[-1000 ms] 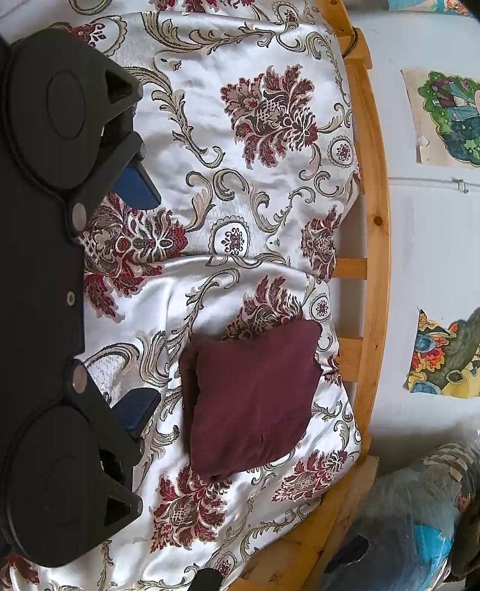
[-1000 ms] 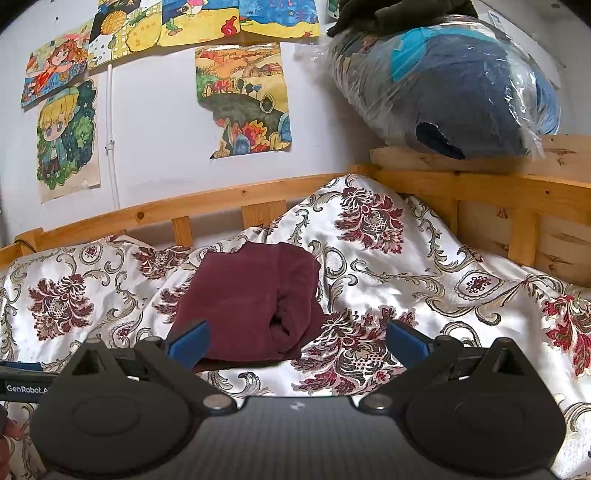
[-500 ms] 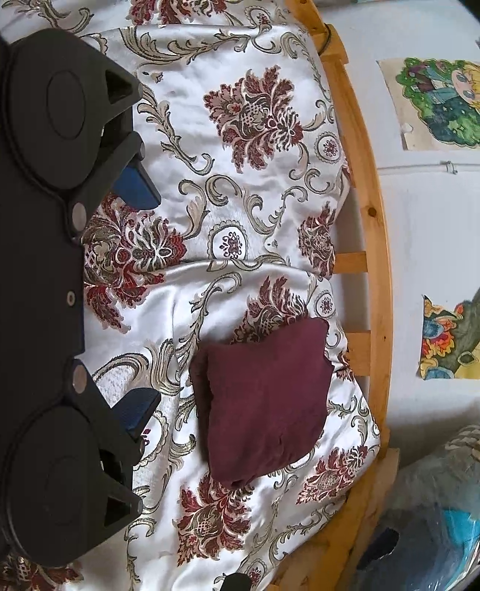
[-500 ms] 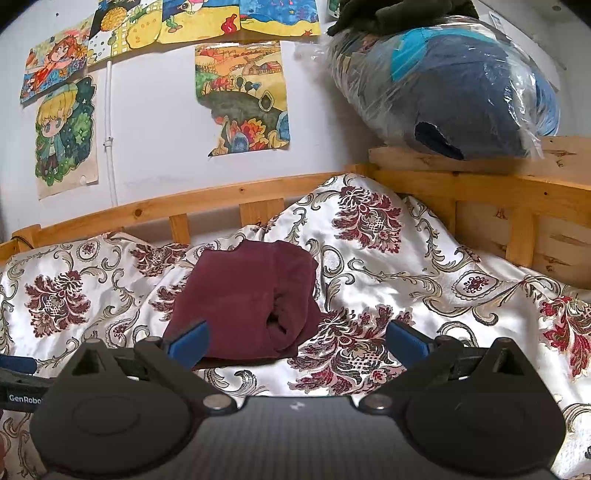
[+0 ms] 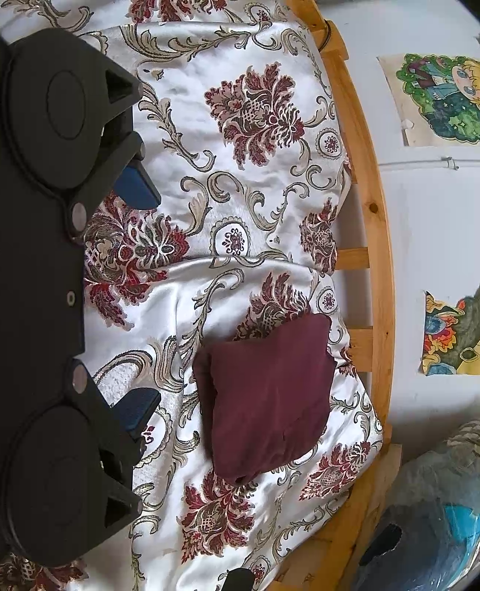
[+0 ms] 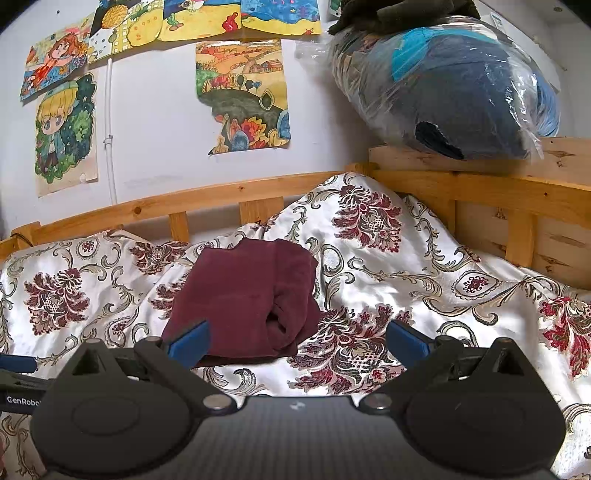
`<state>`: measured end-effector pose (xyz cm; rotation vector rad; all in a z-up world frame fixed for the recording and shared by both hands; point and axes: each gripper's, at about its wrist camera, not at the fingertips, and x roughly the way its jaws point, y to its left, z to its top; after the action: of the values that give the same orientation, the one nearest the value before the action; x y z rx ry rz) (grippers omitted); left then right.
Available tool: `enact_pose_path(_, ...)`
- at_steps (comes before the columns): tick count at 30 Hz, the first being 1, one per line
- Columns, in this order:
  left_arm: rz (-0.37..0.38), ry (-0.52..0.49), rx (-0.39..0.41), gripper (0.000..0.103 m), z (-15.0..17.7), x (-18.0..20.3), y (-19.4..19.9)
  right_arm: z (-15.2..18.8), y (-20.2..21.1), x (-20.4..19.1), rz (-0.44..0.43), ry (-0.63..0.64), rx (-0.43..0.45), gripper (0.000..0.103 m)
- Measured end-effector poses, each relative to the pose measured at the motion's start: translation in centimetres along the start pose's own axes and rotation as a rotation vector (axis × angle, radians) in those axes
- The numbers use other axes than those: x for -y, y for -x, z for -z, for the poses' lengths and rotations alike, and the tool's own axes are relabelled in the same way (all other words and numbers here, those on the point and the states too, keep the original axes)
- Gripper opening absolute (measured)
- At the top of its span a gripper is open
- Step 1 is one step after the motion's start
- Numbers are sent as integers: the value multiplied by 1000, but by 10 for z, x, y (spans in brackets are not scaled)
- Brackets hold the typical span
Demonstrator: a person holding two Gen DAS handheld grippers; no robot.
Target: Fold small clothes
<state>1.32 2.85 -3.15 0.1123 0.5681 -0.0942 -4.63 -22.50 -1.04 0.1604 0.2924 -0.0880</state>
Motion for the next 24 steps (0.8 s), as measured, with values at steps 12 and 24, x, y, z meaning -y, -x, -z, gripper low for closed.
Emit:
enact_pose_path(12,8,-1,-1,102,1,0,0,0,0,-1,0,1,0,103)
enact_pose_path(24,8,-6,-7,102,1,0,-1,0,0,-1,1,1,0,103)
